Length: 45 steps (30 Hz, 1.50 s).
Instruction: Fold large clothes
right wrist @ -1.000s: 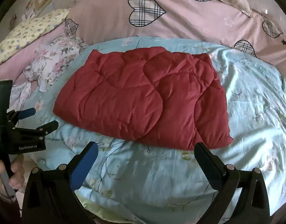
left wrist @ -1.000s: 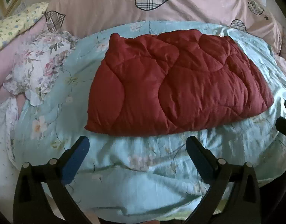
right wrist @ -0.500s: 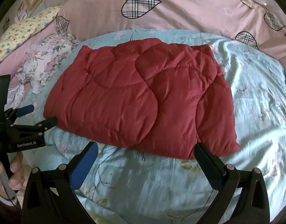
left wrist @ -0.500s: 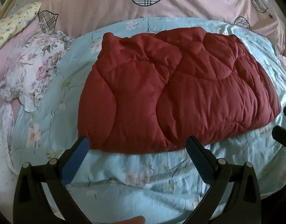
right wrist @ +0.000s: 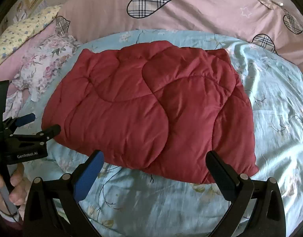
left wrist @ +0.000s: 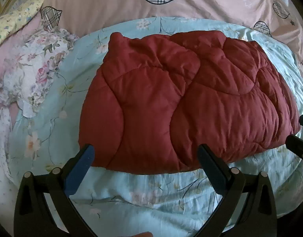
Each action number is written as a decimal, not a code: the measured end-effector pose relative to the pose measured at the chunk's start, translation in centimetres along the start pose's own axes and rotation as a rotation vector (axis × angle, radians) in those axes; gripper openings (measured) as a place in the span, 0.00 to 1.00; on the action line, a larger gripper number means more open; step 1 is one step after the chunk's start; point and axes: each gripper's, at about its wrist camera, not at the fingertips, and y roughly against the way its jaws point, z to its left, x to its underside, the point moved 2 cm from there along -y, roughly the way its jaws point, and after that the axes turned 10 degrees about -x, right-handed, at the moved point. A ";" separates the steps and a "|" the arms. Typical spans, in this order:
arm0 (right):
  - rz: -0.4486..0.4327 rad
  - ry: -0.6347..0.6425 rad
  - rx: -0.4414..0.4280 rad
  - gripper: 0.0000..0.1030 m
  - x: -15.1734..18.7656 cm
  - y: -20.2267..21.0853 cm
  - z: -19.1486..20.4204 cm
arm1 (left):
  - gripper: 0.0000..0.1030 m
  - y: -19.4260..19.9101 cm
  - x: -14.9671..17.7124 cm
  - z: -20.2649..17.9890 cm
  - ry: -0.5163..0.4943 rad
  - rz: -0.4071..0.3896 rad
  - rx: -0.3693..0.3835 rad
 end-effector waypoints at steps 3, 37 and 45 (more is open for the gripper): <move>-0.001 -0.002 -0.003 1.00 -0.2 -0.1 0.0 | 1.00 -0.1 -0.1 0.1 0.002 -0.001 0.000; -0.004 0.002 0.004 1.00 -1.2 -0.1 0.0 | 1.00 0.1 -1.0 -0.1 0.002 -0.022 -0.011; -0.003 -0.001 0.005 1.00 -1.0 -0.1 0.2 | 1.00 0.3 -1.0 -0.2 0.004 -0.023 -0.013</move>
